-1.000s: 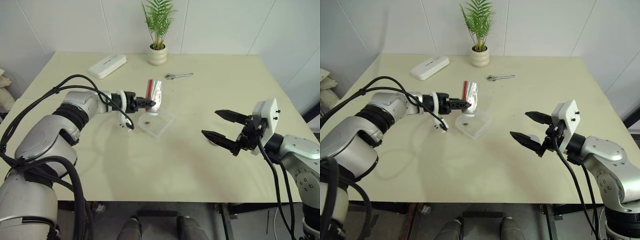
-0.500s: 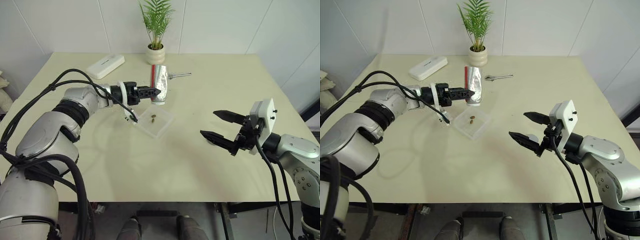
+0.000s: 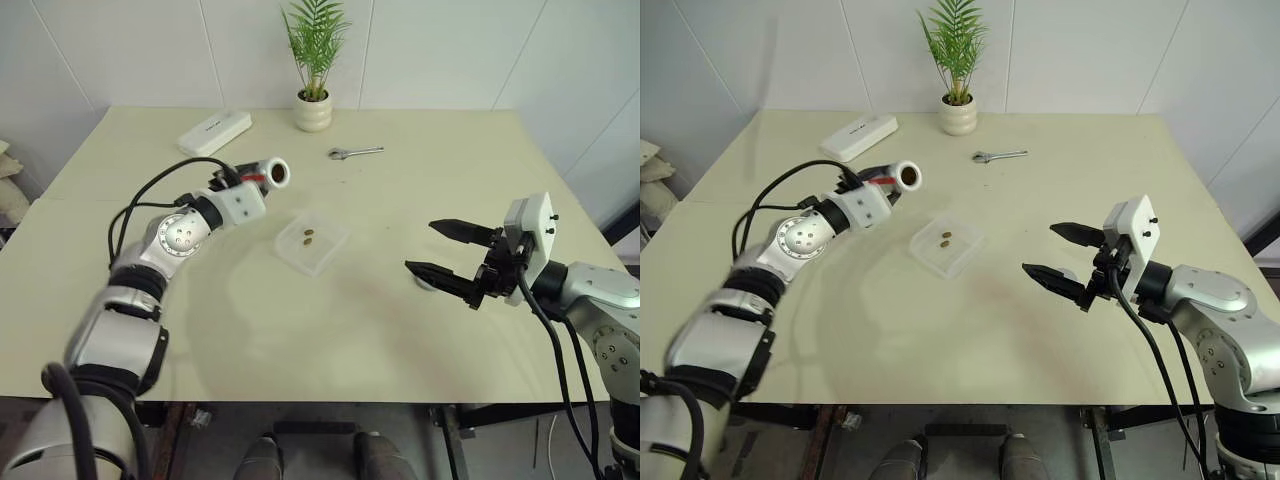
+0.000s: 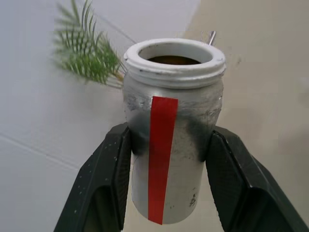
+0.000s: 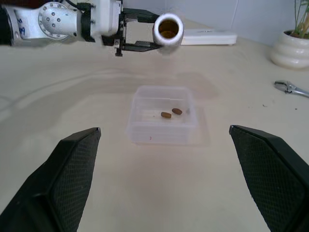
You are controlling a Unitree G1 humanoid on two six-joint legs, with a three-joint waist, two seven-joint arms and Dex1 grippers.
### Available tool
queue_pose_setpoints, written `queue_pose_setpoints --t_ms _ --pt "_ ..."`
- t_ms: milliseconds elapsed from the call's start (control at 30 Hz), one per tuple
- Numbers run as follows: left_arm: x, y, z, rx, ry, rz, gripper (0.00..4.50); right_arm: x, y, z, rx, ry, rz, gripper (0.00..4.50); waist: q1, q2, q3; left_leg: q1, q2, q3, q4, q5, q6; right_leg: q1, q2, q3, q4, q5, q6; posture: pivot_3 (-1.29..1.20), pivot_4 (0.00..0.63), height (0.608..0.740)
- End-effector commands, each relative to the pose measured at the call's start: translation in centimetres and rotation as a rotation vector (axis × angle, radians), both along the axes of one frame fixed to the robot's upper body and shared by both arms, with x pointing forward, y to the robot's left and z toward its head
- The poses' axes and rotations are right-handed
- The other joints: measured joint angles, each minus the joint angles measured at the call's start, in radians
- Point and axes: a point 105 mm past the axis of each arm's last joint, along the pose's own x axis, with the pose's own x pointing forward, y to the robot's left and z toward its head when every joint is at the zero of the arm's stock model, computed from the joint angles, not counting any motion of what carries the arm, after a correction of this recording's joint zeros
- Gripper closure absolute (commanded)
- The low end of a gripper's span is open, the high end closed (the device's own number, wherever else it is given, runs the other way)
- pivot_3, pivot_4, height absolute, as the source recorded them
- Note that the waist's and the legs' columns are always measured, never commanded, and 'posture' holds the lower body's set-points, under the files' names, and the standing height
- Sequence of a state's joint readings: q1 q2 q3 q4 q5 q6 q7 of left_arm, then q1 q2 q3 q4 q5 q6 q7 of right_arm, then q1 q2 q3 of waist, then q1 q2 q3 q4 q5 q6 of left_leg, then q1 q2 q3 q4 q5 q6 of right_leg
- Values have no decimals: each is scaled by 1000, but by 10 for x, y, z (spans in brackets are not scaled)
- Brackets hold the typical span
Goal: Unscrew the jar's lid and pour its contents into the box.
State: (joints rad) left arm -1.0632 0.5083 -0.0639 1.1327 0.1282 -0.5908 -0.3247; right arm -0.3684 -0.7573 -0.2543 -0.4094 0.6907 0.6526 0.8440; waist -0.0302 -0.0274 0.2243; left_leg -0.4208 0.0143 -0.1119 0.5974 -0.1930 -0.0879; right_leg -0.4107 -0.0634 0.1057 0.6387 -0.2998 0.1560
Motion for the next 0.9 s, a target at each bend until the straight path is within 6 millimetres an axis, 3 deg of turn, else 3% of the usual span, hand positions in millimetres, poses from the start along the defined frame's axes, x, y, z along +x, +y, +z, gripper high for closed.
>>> queue_pose_setpoints --t_ms 33,233,467,500,700,900 --pt "-3 22 7 -278 86 -19 2604 -3 -1 9 -14 -41 18 0 -5 0 0 1 0 0 0 0 0 0 0 0 1 0 0 0 150 740" --pt "-9 33 -16 -484 274 -57 2604 -4 -2 9 -25 -35 31 0 -4 0 0 2 0 0 3 2 2 0 1 0 7 1 -1 0 150 740" --pt "-19 34 -27 -508 359 -97 2604 -4 -2 10 -33 -32 46 0 -1 0 0 2 0 0 9 2 2 2 1 0 6 4 -3 0 150 740" --pt "-20 36 -29 -521 369 -95 1897 -4 -2 10 -34 -32 48 0 -1 0 0 2 0 0 10 2 2 2 1 0 6 5 -3 0 150 740" --pt "-25 40 -29 -500 384 -95 131 -3 -1 11 -38 -31 57 0 -1 0 0 2 1 0 11 2 2 2 1 0 5 5 -3 0 150 740" --pt "-42 51 -26 -378 433 -134 61 -2 -2 12 -47 -26 70 0 -6 0 0 2 1 0 10 2 2 2 1 0 4 5 -3 0 150 740"
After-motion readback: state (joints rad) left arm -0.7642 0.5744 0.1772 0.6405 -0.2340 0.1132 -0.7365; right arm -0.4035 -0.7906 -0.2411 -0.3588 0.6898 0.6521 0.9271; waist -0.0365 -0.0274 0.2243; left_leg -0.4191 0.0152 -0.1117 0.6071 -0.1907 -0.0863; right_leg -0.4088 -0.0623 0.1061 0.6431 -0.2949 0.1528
